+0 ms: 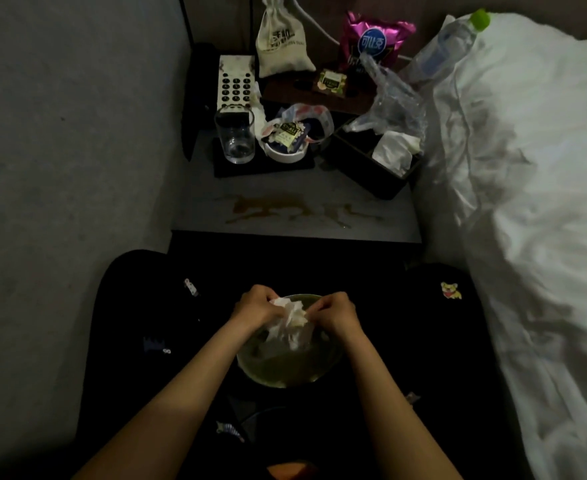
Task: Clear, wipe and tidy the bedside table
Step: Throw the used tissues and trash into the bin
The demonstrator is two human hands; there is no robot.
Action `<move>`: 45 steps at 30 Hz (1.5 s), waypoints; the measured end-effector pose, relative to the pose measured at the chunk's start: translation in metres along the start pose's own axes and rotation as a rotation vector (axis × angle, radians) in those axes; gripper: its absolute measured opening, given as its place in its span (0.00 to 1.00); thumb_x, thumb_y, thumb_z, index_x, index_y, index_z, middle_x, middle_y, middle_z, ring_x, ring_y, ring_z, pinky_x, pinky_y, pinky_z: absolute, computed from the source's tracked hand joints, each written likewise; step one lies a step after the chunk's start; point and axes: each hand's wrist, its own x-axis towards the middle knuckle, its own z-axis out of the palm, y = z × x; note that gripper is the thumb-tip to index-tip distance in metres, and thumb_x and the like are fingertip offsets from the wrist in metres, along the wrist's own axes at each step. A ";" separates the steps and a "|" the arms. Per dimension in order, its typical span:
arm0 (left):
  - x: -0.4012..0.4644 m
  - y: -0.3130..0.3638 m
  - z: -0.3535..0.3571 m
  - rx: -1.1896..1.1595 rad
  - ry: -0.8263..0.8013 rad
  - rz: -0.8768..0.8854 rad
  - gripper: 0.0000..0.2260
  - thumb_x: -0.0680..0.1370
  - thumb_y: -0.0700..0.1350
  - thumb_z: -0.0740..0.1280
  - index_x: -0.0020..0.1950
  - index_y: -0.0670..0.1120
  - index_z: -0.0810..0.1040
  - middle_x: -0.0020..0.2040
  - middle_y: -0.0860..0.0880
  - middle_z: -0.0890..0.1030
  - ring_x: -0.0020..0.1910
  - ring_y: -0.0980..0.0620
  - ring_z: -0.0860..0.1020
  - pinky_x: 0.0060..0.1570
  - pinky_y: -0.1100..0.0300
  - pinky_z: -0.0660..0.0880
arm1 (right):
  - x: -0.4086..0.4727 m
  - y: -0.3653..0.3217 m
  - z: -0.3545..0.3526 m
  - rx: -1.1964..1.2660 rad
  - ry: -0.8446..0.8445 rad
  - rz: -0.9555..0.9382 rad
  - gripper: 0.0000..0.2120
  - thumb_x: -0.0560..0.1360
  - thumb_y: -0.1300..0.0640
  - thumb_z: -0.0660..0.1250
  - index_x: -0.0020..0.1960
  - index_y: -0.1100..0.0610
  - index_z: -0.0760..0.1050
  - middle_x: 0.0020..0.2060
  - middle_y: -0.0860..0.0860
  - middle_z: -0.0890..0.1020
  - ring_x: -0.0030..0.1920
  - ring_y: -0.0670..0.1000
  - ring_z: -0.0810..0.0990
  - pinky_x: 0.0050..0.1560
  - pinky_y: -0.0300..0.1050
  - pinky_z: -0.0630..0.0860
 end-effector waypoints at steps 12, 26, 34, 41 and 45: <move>0.003 0.044 -0.050 -0.269 0.079 0.181 0.10 0.75 0.37 0.72 0.55 0.37 0.80 0.39 0.45 0.80 0.43 0.48 0.80 0.35 0.67 0.72 | 0.000 -0.040 -0.050 0.229 0.189 -0.272 0.05 0.78 0.64 0.66 0.49 0.59 0.81 0.42 0.56 0.85 0.45 0.53 0.83 0.53 0.48 0.80; 0.042 0.178 -0.081 -0.363 0.036 0.511 0.08 0.75 0.37 0.72 0.51 0.47 0.78 0.49 0.47 0.81 0.43 0.55 0.79 0.38 0.67 0.73 | 0.055 -0.111 -0.175 0.259 0.622 -0.508 0.08 0.76 0.61 0.66 0.55 0.57 0.80 0.46 0.53 0.83 0.48 0.52 0.81 0.53 0.56 0.79; 0.064 0.198 -0.096 -0.247 0.227 0.614 0.12 0.75 0.38 0.71 0.58 0.44 0.78 0.55 0.47 0.79 0.49 0.52 0.78 0.46 0.64 0.73 | 0.103 -0.123 -0.209 -0.234 0.687 -0.469 0.25 0.73 0.57 0.70 0.68 0.57 0.70 0.64 0.61 0.71 0.65 0.64 0.67 0.66 0.55 0.67; 0.088 0.185 -0.125 0.102 0.567 0.632 0.10 0.74 0.43 0.72 0.55 0.48 0.80 0.57 0.48 0.72 0.62 0.46 0.67 0.59 0.55 0.71 | 0.117 -0.131 -0.207 -0.605 0.664 -0.551 0.08 0.75 0.58 0.66 0.51 0.58 0.79 0.57 0.56 0.77 0.59 0.62 0.71 0.53 0.53 0.69; 0.100 0.185 -0.140 0.365 0.609 0.649 0.12 0.74 0.45 0.73 0.57 0.49 0.79 0.68 0.48 0.67 0.69 0.45 0.61 0.64 0.49 0.66 | 0.111 -0.144 -0.209 -0.695 0.714 -0.748 0.07 0.71 0.60 0.68 0.48 0.56 0.81 0.68 0.56 0.71 0.65 0.62 0.68 0.57 0.55 0.69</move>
